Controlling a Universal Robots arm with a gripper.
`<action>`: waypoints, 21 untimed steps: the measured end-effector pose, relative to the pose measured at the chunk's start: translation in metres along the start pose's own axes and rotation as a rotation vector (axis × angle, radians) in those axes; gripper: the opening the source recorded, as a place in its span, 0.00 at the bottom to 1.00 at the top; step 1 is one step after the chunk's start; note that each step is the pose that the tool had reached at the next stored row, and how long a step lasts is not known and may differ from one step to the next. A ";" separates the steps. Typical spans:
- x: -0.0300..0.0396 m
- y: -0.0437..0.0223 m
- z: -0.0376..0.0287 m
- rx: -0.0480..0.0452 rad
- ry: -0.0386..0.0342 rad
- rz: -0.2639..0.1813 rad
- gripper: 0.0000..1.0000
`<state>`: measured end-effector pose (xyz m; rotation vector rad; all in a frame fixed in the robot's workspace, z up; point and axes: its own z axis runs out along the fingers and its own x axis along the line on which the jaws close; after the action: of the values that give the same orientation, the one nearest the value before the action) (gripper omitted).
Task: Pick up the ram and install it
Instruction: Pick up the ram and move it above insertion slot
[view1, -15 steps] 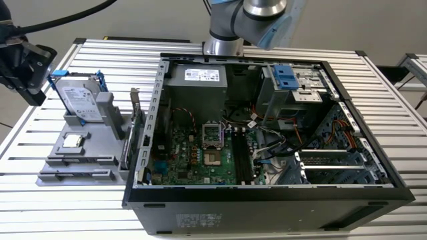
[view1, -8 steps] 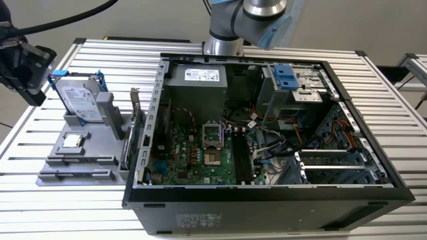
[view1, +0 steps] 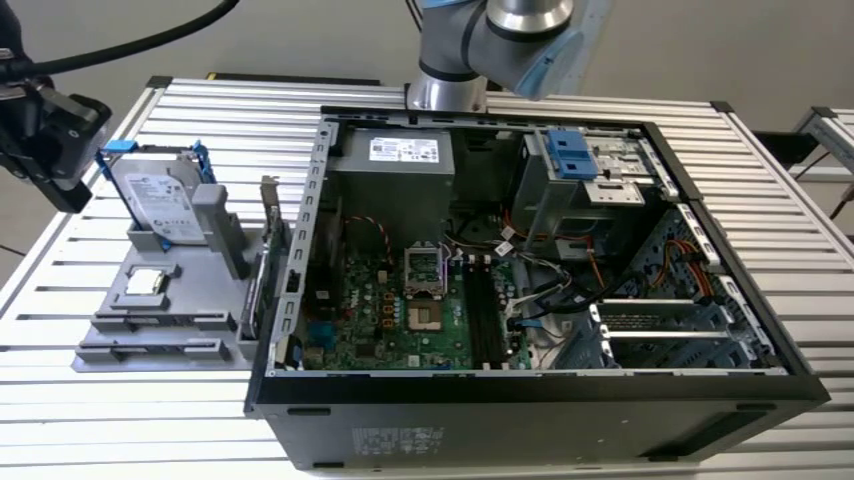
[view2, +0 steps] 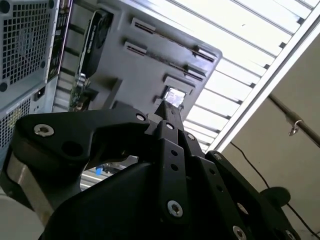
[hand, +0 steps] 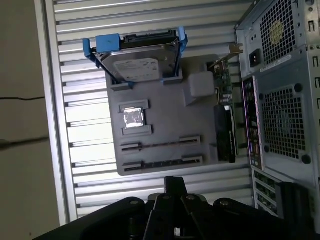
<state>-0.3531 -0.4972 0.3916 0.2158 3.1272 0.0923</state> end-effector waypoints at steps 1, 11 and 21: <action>0.0000 0.0000 0.0000 0.0000 -0.0001 0.007 0.00; 0.0001 0.0000 0.0001 0.0005 -0.0032 0.098 0.00; 0.0002 0.0000 0.0002 0.0013 -0.0049 0.180 0.00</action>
<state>-0.3533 -0.4972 0.3913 0.4971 3.0956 0.0902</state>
